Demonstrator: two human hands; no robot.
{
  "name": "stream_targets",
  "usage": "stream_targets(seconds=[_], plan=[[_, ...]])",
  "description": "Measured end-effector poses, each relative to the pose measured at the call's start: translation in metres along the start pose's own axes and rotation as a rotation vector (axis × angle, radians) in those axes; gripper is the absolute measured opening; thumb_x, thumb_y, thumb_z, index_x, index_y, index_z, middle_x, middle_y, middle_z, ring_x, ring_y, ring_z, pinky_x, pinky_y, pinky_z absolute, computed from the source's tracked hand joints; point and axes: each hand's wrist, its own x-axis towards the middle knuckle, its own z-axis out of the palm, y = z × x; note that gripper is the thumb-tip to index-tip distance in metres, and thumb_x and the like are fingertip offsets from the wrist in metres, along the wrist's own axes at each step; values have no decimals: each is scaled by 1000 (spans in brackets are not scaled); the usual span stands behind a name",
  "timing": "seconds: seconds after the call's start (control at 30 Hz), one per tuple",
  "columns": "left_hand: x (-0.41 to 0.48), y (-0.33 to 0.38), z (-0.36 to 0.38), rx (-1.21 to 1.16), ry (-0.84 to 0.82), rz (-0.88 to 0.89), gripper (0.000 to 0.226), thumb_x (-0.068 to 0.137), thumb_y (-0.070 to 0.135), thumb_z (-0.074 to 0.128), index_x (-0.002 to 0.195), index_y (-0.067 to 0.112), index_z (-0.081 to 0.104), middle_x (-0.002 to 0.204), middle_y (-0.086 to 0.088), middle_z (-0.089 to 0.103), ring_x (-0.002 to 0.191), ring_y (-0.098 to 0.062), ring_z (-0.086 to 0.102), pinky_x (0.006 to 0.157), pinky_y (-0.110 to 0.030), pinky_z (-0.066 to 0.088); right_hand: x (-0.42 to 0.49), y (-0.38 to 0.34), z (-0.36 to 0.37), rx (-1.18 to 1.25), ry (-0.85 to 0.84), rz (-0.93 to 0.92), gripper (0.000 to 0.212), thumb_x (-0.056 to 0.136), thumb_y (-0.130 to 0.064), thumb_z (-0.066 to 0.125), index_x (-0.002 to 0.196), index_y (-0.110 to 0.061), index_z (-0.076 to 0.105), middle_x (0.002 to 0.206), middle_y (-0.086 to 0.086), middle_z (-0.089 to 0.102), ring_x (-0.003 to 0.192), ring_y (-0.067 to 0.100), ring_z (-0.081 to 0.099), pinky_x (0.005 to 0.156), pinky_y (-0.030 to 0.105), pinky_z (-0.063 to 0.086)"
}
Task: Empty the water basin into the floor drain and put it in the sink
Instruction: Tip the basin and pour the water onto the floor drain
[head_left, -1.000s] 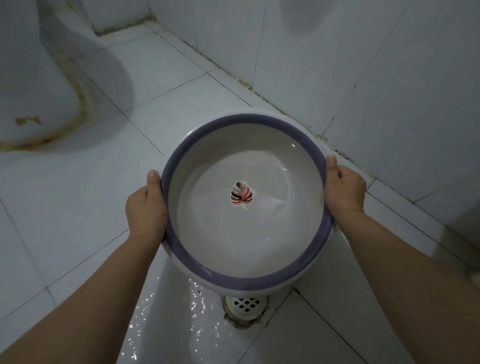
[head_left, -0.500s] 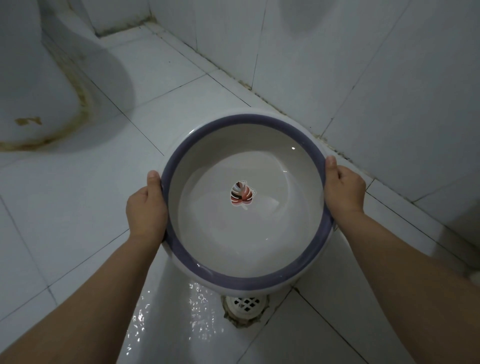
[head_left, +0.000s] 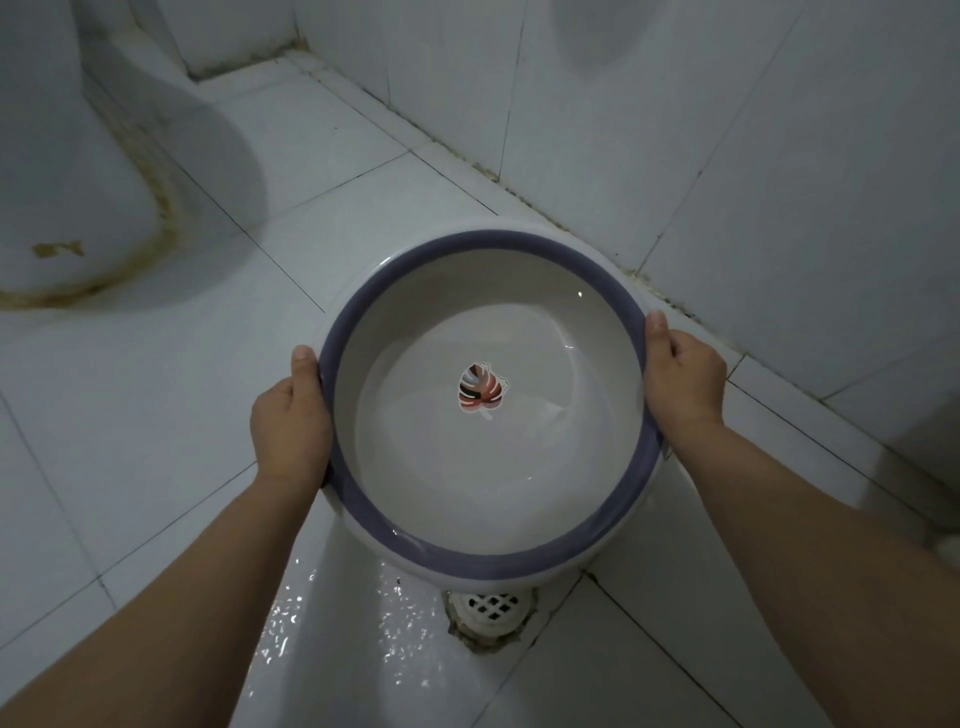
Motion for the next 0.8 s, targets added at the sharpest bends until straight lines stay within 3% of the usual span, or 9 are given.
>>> stream_targets(seconds=[0.53,0.8], plan=[[-1,-2,-1,16,4,3,58,92,49,24,54,12,46,58,-8,49,55,-22,46,54,-31,37,-1,1,-2,-8,-16,-3,65,92,-51,34,67,6,52,60,9,49,55,19,41,48,24,31],[-1,-5,-2,14,1,0,58,92,51,25,54,12,46,57,-8,49,55,-21,46,53,-30,37,-1,-1,-3,-36,-33,4,57,93,-51,33,53,-11,40,52,0,42,49,10,37,45,23,29]])
